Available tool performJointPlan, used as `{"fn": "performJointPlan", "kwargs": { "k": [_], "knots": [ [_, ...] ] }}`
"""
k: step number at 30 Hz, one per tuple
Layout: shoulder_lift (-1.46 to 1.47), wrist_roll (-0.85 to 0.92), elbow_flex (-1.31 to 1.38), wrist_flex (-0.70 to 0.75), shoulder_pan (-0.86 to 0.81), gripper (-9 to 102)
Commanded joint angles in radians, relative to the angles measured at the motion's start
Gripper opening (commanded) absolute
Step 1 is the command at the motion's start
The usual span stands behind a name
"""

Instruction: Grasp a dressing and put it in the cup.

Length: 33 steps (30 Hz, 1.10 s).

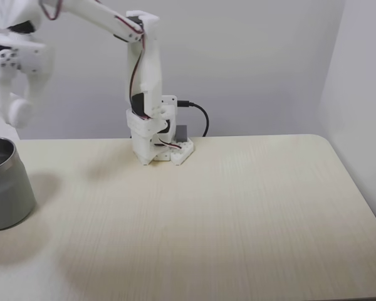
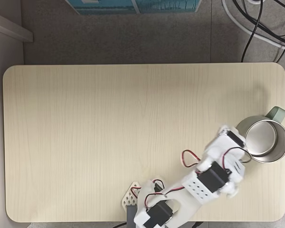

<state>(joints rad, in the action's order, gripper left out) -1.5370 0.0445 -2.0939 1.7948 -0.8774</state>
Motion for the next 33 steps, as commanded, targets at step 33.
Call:
{"fn": "performJointPlan", "kwargs": {
  "k": [33],
  "knots": [
    [-0.491, 0.132, -0.485, 0.035, -0.150, 35]
  ]
}}
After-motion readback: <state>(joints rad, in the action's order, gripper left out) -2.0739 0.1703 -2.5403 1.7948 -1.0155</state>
